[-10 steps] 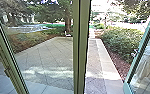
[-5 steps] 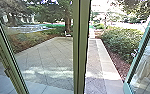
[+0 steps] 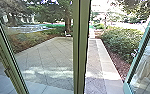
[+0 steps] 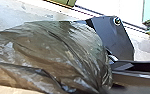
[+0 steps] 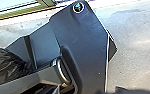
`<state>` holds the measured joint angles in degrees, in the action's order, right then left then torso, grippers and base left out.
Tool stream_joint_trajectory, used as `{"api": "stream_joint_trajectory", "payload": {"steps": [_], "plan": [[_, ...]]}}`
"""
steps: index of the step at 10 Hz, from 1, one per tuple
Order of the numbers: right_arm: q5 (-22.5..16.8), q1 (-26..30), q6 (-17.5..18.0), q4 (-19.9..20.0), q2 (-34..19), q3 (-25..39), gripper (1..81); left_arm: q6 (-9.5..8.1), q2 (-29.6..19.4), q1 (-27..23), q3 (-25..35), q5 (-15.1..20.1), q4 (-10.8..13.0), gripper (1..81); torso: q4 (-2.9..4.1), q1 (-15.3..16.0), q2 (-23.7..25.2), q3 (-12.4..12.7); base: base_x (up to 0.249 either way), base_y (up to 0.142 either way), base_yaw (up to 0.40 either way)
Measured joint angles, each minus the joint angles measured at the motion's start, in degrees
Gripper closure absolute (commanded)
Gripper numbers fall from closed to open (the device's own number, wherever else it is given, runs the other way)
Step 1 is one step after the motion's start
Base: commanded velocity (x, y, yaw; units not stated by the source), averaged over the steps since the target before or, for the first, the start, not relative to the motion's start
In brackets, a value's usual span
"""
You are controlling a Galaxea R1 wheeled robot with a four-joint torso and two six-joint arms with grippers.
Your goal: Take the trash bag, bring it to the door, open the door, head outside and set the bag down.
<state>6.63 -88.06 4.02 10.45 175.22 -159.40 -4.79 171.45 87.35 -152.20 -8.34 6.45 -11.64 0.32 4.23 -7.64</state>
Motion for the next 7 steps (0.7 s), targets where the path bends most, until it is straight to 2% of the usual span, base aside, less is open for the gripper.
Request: {"api": "stream_joint_trajectory", "payload": {"steps": [7], "plan": [[0.0,0.0,0.0,0.0,0.3,0.3,1.0,0.02,0.0,0.0,0.0,0.5,1.0,81.1,0.00,0.0,0.0,0.0,0.000,0.000,0.000]]}}
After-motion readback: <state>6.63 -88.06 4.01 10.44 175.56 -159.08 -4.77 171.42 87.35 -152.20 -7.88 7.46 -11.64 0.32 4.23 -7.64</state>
